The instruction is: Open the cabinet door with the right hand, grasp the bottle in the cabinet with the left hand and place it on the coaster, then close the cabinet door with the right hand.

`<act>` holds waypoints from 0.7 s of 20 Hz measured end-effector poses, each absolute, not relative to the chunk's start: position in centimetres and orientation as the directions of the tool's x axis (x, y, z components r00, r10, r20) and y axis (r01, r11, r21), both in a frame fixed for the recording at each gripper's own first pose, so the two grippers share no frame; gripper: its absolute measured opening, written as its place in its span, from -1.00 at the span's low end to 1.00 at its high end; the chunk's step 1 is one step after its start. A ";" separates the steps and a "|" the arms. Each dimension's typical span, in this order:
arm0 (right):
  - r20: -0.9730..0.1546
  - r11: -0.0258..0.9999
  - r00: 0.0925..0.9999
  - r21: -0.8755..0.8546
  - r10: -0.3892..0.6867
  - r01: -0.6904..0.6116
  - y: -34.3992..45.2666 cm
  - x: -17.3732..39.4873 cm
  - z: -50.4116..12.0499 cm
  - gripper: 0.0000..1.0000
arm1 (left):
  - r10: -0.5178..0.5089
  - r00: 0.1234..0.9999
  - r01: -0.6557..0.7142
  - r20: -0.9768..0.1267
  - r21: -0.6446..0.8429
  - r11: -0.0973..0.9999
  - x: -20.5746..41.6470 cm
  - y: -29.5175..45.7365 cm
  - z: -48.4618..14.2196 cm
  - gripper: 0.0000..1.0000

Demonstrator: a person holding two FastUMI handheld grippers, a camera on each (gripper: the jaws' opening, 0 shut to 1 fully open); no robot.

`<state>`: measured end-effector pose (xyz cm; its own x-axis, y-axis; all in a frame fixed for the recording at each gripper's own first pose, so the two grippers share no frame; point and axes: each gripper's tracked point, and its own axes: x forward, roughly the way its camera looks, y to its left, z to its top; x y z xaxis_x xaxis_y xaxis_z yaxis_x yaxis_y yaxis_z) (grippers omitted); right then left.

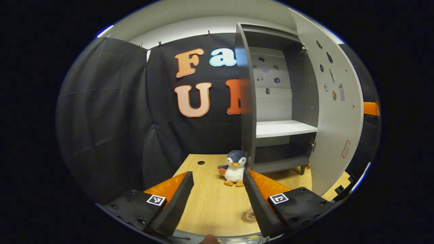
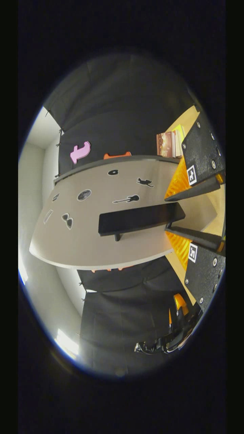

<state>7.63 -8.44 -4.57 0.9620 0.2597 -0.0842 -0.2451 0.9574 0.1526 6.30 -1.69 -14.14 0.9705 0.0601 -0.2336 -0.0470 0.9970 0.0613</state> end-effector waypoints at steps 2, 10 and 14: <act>-0.078 0.950 0.957 0.166 0.281 -0.266 -6.6 9.4 -4.7 0.08 | 0.068 0.969 -0.057 -0.236 0.053 0.997 6.9 -0.4 -14.3 0.91; -0.053 0.945 0.950 0.129 0.308 -0.299 -1.2 15.0 -5.1 0.18 | 0.114 0.971 -0.104 -0.211 0.056 0.993 11.3 5.0 -14.6 0.91; -0.049 0.954 0.956 0.100 0.288 -0.282 -1.1 15.6 -5.0 0.22 | 0.097 0.969 -0.101 -0.226 -0.006 0.995 13.7 6.3 -15.4 0.92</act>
<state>15.56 -1.06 -5.02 0.9565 0.2877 -0.0489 -0.2819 0.9542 0.1000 13.68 6.32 -15.41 0.9692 0.0974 -0.2264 -0.1014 0.9948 -0.0064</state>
